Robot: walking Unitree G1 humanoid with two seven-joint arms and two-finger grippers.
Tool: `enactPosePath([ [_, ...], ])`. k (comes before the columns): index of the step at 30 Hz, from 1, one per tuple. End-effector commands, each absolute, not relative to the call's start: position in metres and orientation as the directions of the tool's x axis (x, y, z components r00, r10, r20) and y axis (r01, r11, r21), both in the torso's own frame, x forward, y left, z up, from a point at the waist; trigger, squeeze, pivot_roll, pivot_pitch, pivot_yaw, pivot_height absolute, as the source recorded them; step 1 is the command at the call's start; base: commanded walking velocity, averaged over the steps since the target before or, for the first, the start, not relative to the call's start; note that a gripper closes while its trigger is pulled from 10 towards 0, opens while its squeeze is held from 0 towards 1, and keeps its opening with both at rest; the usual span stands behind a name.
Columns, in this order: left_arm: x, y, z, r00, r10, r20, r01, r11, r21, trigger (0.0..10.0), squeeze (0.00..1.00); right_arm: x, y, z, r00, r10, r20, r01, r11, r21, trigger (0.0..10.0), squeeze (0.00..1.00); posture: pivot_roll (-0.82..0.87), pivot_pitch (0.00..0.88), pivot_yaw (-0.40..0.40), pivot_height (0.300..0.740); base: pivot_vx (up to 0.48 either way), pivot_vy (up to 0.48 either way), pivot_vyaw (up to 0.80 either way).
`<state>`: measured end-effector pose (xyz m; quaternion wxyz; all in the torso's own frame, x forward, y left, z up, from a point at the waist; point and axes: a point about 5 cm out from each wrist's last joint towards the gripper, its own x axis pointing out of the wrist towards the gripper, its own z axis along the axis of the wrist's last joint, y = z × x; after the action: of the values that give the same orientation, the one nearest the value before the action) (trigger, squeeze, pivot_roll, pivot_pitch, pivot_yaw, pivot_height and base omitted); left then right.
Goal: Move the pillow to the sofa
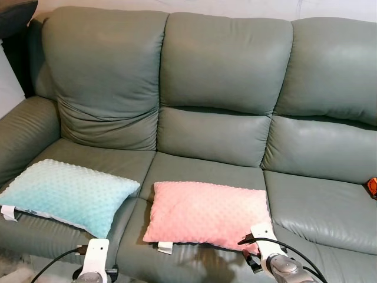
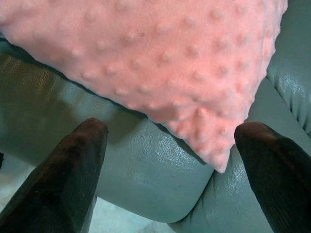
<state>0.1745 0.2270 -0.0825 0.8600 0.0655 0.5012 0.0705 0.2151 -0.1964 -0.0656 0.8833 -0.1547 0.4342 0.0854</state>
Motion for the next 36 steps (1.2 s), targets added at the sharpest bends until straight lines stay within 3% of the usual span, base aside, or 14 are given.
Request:
enactPosePath([
  [1,0.172,0.231,-0.083,0.472,0.204,-0.858,-0.075,0.979,0.192,10.0,0.0,0.217,-0.195,-0.065,0.605,0.019,-0.796,-0.287,0.938,-0.196,10.0,0.0,0.03,0.0,-0.025,0.74,0.0,0.0,0.0],
  [16,0.169,0.235,-0.083,0.467,0.207,-0.86,-0.063,0.978,0.2,10.0,0.0,0.201,-0.195,-0.075,0.554,0.005,-0.833,-0.318,0.925,-0.206,10.0,0.0,0.03,0.0,-0.018,0.74,0.0,0.0,0.0],
  [36,0.166,0.237,-0.084,0.457,0.214,-0.864,-0.057,0.976,0.211,10.0,0.0,0.203,-0.179,-0.076,0.548,0.015,-0.836,-0.313,0.931,-0.189,10.0,0.0,0.03,0.0,-0.007,0.74,0.0,0.0,0.0],
])
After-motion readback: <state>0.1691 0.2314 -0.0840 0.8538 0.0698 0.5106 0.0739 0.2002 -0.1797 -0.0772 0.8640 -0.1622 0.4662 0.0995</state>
